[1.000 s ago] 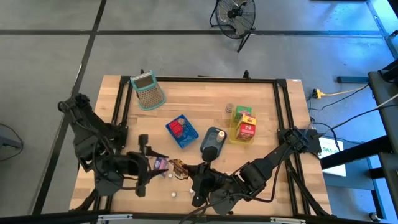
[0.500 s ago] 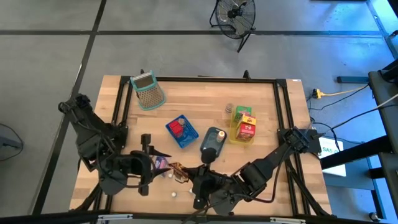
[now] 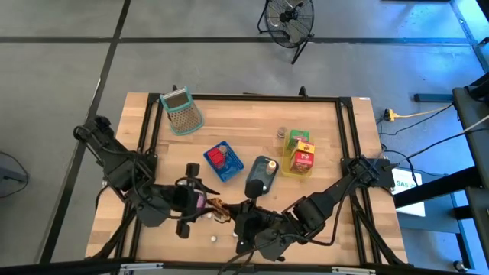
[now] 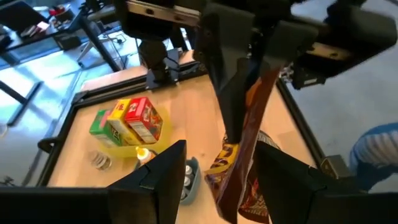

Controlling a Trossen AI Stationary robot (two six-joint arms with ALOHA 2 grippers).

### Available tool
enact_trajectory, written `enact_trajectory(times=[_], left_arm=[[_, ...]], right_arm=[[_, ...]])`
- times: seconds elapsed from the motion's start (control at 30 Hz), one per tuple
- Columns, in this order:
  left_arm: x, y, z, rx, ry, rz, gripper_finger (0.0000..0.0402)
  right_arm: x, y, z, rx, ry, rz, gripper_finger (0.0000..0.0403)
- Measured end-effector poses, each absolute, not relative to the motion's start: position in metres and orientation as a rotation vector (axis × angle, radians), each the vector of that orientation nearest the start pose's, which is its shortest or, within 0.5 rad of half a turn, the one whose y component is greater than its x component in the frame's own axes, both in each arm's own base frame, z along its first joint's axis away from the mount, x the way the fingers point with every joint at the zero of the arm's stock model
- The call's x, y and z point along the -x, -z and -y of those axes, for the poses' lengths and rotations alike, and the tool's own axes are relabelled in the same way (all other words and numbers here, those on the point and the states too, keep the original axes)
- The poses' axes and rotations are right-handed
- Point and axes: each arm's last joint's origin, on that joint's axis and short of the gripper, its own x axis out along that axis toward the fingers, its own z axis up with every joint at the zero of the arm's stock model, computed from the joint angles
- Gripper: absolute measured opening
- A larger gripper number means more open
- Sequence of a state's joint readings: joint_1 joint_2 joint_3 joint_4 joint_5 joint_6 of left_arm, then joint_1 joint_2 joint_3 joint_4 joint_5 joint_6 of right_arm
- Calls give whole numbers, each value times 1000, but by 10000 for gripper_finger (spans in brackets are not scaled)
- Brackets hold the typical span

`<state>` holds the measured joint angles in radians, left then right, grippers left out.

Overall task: Pick & Place Kitchen Items
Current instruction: Put the orange seasoning pack into the blue bin

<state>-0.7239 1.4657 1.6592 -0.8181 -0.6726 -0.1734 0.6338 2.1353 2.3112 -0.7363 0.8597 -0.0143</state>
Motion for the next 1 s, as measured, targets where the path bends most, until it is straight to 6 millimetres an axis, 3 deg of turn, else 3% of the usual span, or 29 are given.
enact_trajectory(times=[0.37,0.6,0.87,1.0], left_arm=[[-242,-416,188,-302,21,-453,171],[-242,-416,188,-316,24,-453,112],[-242,-416,188,-349,40,-455,16],[-242,-416,189,-347,54,-458,4]], right_arm=[[-388,-382,-258,399,217,-420,9],[-388,-382,-258,400,217,-421,9],[-387,-381,-257,403,215,-426,9],[-388,-382,-258,394,170,-432,18]])
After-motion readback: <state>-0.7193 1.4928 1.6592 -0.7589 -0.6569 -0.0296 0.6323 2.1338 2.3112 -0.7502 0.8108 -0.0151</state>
